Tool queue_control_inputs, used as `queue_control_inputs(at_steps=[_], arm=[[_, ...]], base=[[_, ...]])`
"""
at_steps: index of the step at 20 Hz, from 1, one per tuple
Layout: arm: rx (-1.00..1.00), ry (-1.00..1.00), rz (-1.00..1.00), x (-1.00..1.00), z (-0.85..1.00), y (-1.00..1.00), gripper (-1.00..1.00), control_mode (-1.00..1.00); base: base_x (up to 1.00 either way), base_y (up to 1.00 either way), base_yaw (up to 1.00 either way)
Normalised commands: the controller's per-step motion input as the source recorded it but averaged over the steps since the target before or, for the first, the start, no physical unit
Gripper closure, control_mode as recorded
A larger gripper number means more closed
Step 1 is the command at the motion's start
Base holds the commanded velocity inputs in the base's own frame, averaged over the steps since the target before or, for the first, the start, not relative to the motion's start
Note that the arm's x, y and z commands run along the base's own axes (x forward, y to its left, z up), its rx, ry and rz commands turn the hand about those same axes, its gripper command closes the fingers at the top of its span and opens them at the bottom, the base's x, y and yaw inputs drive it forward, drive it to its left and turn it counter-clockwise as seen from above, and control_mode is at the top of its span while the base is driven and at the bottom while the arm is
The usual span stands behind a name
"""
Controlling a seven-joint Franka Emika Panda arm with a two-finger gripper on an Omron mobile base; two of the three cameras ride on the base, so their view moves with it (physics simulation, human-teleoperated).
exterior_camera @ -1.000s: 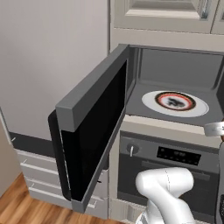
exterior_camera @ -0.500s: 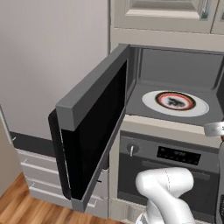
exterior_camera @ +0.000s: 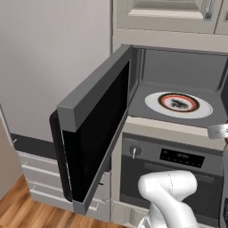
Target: Pick the potato from the counter and place it in the microwave. Then turn on the microwave.
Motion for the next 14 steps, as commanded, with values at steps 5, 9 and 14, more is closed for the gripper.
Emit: queue_control_inputs(at_steps=[5,9,14], arm=[[0.00,0.00,0.00,0.00,0.00,0.00,1.00,1.00],[0.00,0.00,0.00,0.00,0.00,0.00,1.00,1.00],[0.00,0.00,0.00,0.00,0.00,0.00,1.00,1.00]], base=[[-0.24,-0.05,0.02],[-0.22,-0.02,0.05],[-0.21,-0.17,0.03]])
